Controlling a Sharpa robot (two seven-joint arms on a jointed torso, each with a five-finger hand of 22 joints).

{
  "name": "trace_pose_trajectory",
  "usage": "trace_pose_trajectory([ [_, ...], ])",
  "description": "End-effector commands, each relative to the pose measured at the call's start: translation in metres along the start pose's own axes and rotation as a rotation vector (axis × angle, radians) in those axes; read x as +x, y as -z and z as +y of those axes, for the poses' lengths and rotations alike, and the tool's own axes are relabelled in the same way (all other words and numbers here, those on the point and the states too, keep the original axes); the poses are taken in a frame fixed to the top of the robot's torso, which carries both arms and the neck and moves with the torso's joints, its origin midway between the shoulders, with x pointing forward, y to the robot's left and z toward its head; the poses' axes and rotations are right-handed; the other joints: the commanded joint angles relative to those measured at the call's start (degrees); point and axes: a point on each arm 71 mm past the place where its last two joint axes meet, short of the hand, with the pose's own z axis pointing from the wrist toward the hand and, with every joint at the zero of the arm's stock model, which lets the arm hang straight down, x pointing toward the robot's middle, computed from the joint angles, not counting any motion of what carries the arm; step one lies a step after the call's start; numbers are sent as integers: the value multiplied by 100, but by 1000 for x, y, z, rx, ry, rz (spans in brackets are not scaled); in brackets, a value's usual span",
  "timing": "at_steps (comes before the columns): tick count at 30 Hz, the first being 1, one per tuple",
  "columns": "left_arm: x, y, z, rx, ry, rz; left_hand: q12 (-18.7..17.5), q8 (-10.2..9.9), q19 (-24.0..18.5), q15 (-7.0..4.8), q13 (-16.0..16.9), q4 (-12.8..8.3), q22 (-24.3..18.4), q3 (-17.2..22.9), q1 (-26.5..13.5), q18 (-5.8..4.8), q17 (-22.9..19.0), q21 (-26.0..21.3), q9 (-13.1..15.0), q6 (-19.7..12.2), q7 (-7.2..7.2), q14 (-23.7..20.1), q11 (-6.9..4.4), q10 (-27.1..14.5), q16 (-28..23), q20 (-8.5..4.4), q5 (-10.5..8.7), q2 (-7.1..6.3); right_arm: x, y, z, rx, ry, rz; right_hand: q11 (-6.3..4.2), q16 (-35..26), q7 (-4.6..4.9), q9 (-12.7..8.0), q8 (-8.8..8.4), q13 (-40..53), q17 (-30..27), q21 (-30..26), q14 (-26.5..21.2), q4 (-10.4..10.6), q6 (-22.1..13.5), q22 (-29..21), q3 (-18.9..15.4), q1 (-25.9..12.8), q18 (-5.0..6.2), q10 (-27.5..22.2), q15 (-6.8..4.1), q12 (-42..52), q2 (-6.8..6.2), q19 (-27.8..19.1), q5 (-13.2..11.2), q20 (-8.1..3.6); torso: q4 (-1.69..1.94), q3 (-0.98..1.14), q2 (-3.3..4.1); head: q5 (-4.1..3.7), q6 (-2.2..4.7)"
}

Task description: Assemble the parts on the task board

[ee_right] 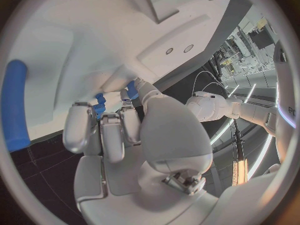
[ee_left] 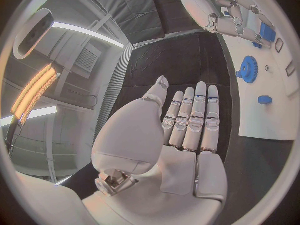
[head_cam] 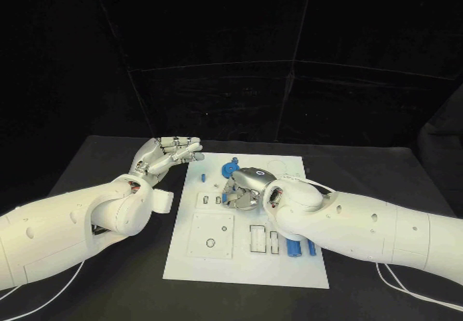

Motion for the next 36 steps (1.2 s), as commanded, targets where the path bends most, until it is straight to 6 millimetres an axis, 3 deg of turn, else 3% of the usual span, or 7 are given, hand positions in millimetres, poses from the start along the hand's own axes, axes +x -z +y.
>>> trace_pose_trajectory([
  [1,1,-1,-1,8,1,12,-18,-21,35,1,-7,-33,-9,3,10,85,0,-28,-7,25,18,10,7,32,-36,8,-13,39,2,0,-1,13,11,11,12,-23,-12,3,-13,308,979,-23,490,15,-50,-10,28,-61,-28,-42,29,-9,-28,-6,-54,49,3,-2,2,4,-5],
  [36,1,-1,-1,6,0,11,-18,-21,35,1,-7,-33,-9,3,10,85,0,-28,-7,25,18,10,7,32,-36,8,-13,39,0,1,0,17,8,-6,37,-27,10,11,-3,287,973,-33,489,82,-136,-25,8,-220,-24,-58,53,-33,-153,-10,-168,77,1,1,2,-10,0],
])
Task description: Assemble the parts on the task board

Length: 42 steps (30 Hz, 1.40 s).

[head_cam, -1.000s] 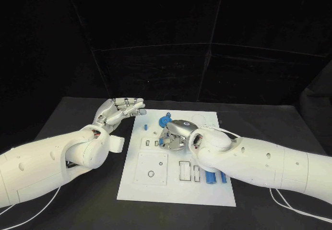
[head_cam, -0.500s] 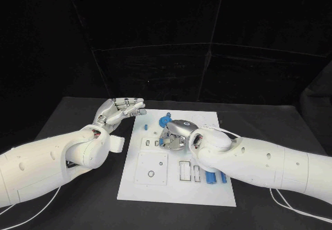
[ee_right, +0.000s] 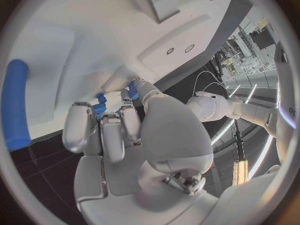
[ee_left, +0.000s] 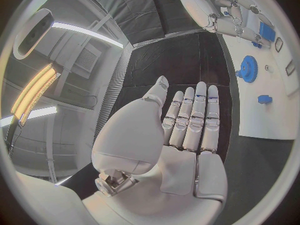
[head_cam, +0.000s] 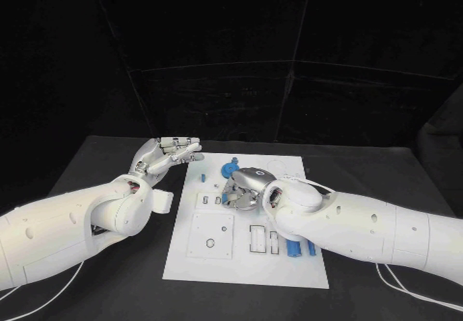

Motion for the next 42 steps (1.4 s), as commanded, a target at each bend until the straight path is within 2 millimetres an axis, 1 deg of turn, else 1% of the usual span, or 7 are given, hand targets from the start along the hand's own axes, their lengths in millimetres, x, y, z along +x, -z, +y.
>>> trace_pose_trajectory([
  [1,1,-1,-1,8,1,12,-18,-20,36,1,-7,-33,-5,3,9,84,0,-29,-7,25,18,10,7,32,-37,8,-13,39,1,0,0,7,5,-1,18,-28,-13,6,-3,289,968,-34,489,36,-47,-6,-6,-68,-25,-36,53,-30,-1,-10,-37,36,1,0,0,-3,-4],
  [17,1,-1,-1,7,1,12,-18,-20,36,1,-7,-33,-5,3,9,84,0,-29,-7,25,18,10,7,32,-37,8,-13,39,0,0,1,7,4,-2,34,-33,4,-1,-18,270,959,-40,487,54,-155,-15,-43,-119,-23,-51,66,-51,-65,-13,-49,47,0,0,0,-12,-15],
  [21,1,-1,-1,6,1,12,-18,-20,36,1,-7,-33,-5,3,9,84,0,-29,-7,25,18,10,7,32,-37,8,-13,39,0,0,1,9,3,-3,47,-35,20,-5,-24,255,957,-44,486,59,-245,-23,-63,-134,-22,-67,77,-71,-85,-16,-73,56,1,-1,0,-18,-19],
  [33,1,-1,-1,5,2,13,-20,-21,35,1,-7,-37,-6,3,8,84,0,-31,-7,24,20,10,8,30,-39,9,-13,39,0,0,0,18,7,-14,61,-40,33,-4,-21,225,948,-55,484,67,-319,-43,-88,-149,-19,-94,88,-109,-102,-26,-98,66,0,-1,-2,-34,-31],
  [36,1,-1,-1,4,2,14,-27,-24,31,4,-8,-48,-8,2,1,84,-1,-39,-8,18,24,8,12,26,-46,11,-13,39,-2,1,-1,24,7,-31,79,-47,54,-11,-28,99,935,-71,480,73,-445,-75,-121,-160,-14,-195,103,-266,-137,-43,-105,78,3,1,0,-36,-25],
  [40,1,-1,0,-7,-6,16,-24,-19,71,-14,-5,-65,-1,-7,-15,91,16,-27,-6,29,8,72,-1,47,-22,1,-14,28,-5,6,-4,24,-1,-64,123,-48,102,-11,-23,-99,937,-90,479,97,-693,-108,-220,-187,-8,-348,139,-498,-229,-60,-118,111,-3,6,-4,-29,-21],
  [42,1,-1,1,-17,-20,27,-2,-7,251,-85,5,-80,32,-38,-79,95,91,54,-2,67,-27,315,-45,131,84,-64,-15,12,-8,10,-5,15,-6,-84,146,-51,127,-10,-23,-165,933,-100,478,117,-807,-129,-305,-204,-5,-400,159,-567,-296,-70,-93,128,-9,10,-9,-21,-8],
])
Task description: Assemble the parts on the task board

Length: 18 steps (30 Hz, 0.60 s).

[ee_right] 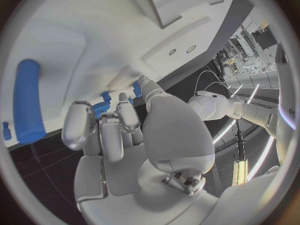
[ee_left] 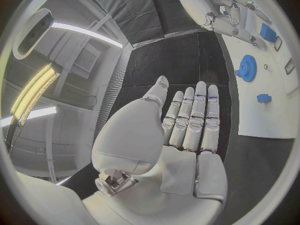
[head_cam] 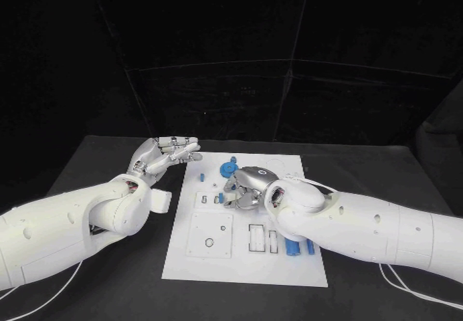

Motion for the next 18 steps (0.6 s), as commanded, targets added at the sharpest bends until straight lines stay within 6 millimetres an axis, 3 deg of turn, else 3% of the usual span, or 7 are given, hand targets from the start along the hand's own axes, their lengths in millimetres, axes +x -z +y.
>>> trace_pose_trajectory([
  [1,2,0,1,-20,-26,36,25,2,262,-100,16,-26,45,-41,-121,95,116,106,2,98,-46,344,-55,186,157,-94,-14,3,-8,7,-1,-15,-12,-74,11,-28,30,-1,-22,-82,933,-32,469,23,-146,-24,-109,1,-3,-88,51,-91,-120,-1,13,63,-8,1,-9,15,20],
  [5,2,1,4,-67,-74,80,217,101,886,-363,105,32,174,-140,-286,31,443,434,33,362,-171,1188,-243,703,594,-415,-3,-11,-15,23,-6,-65,-47,-97,19,-44,36,10,-3,-124,900,-52,461,40,-172,-67,-182,23,5,-116,60,-129,-166,-23,38,76,-11,-4,-21,22,35],
  [10,1,-1,8,-171,-176,142,503,199,1878,-765,318,153,450,-239,-438,83,1170,1050,68,617,-421,2331,-563,1380,1589,-767,-3,-1,-30,43,-14,-108,-152,-90,7,-194,22,37,54,-275,612,-241,382,21,-122,-456,-224,199,78,-236,52,-287,-118,-222,68,80,-34,15,-97,50,31],
  [11,1,-2,9,-198,-203,159,644,239,2166,-852,427,184,561,-254,-457,60,1819,1272,83,647,-499,2376,-622,1535,2372,-871,12,16,-34,47,-17,-107,-178,-84,-12,-258,-3,59,112,-371,499,-320,350,9,-34,-605,-231,248,108,-307,39,-396,-100,-297,89,69,-40,22,-120,64,19],
  [13,1,-4,9,-258,-269,203,970,360,2438,-939,701,236,744,-283,-480,57,3987,1593,126,692,-571,2509,-728,1717,4617,-1010,-5,37,-44,53,-23,-101,-232,-73,-50,-316,-43,88,205,-461,413,-398,327,-2,98,-733,-240,303,128,-358,7,-486,-61,-355,114,45,-48,29,-151,65,20],
  [16,1,-8,8,-340,-364,258,1533,568,2661,-1020,1144,486,999,-422,-769,53,5851,2006,217,750,-659,2574,-827,1824,6300,-1083,4,61,-59,60,-32,-88,-297,-74,-78,-487,-77,96,266,-765,144,-595,255,-25,160,-1083,-239,383,185,-544,-30,-826,2,-508,145,7,-65,41,-214,84,-5],
  [18,0,-13,5,-430,-466,322,2342,845,2519,-976,1849,728,1304,-591,-912,53,6628,2409,356,608,-757,2479,-857,1459,6998,-1149,42,58,-72,65,-42,-63,-353,-83,-103,-576,-92,101,306,-932,23,-722,227,-31,209,-1297,-236,418,219,-619,-48,-1001,46,-590,168,-12,-85,54,-270,115,-22],
])
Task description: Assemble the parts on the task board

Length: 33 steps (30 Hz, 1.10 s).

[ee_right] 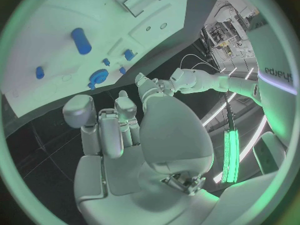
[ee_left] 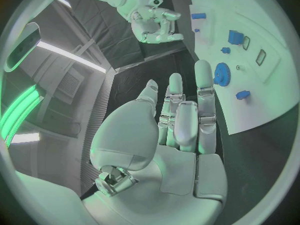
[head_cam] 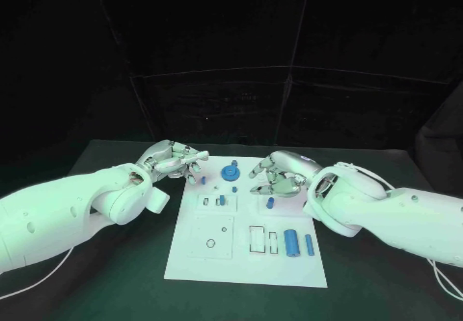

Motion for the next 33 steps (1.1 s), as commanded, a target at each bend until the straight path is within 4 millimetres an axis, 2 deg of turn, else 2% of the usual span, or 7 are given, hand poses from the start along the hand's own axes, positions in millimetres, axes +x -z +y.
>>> trace_pose_trajectory([
  [1,5,-4,6,-241,-258,179,763,282,-192,-12,667,306,280,-195,-219,46,546,358,139,-146,-22,266,-4,-428,492,-48,-16,36,-15,5,-5,5,-194,-1,-22,-65,-2,4,31,-123,12,-96,244,-14,45,-154,-21,69,121,-50,-46,-123,3,-60,41,-12,-42,30,-133,46,-25],
  [5,3,-12,-1,-335,-446,213,1834,909,-494,-52,1526,749,696,-575,-314,65,927,866,462,-298,-50,265,-68,-914,804,-39,-14,68,-29,9,-16,38,-229,-25,-27,-84,-7,2,40,-162,-5,-127,244,-11,50,-192,-30,71,125,-51,-53,-154,14,-64,48,-20,-65,58,-194,89,-45],
  [11,7,-28,-4,-470,-635,225,2417,1569,-677,-126,1921,944,999,-954,-481,63,1112,1194,876,-429,-165,307,-118,-1077,935,-65,-65,8,-38,11,-29,76,-262,-46,-36,-147,-14,-5,58,-244,-76,-209,237,-1,51,-306,-66,67,139,-55,-64,-217,15,-81,129,-34,-75,82,-256,135,-108],
  [16,16,-43,-4,-542,-762,225,2902,1813,-429,-165,2399,953,1809,-1108,-576,-39,1562,1841,1055,-561,-199,440,-164,-898,1256,-110,-78,-76,-41,11,-34,91,-268,-53,-44,-179,-20,-8,83,-279,-100,-261,239,10,65,-368,-87,70,145,-49,-72,-230,24,-77,259,-44,-80,91,-281,161,-132],
  [18,21,-48,-4,-564,-793,230,3135,1908,-23,-198,2645,947,2892,-1136,-596,-206,1739,2635,1122,-583,-225,486,-188,-778,1381,-136,-81,-67,-41,11,-35,96,-268,-53,-46,-192,-23,-10,91,-298,-108,-282,241,13,64,-392,-95,75,147,-50,-75,-239,24,-74,325,-48,-80,88,-278,162,-135],
  [20,26,-52,-4,-577,-816,235,3274,1985,110,-211,2793,950,3291,-1158,-611,-261,1834,2942,1177,-601,-243,507,-204,-717,1446,-159,-84,-54,-41,10,-35,97,-269,-51,-46,-198,-23,-11,93,-308,-114,-293,241,16,63,-407,-100,74,149,-53,-76,-246,21,-76,343,-49,-86,91,-273,165,-137],
  [33,55,-75,-8,-601,-889,303,3858,2267,310,-259,3449,938,4252,-1229,-714,-393,2167,3645,1387,-661,-306,580,-259,-439,1664,-211,-83,-71,-39,8,-34,100,-265,-29,-51,-233,-30,-24,121,-366,-125,-367,251,109,42,-486,-187,-9,156,-55,-83,-258,-10,-58,597,-57,-84,83,-251,163,-161],
])
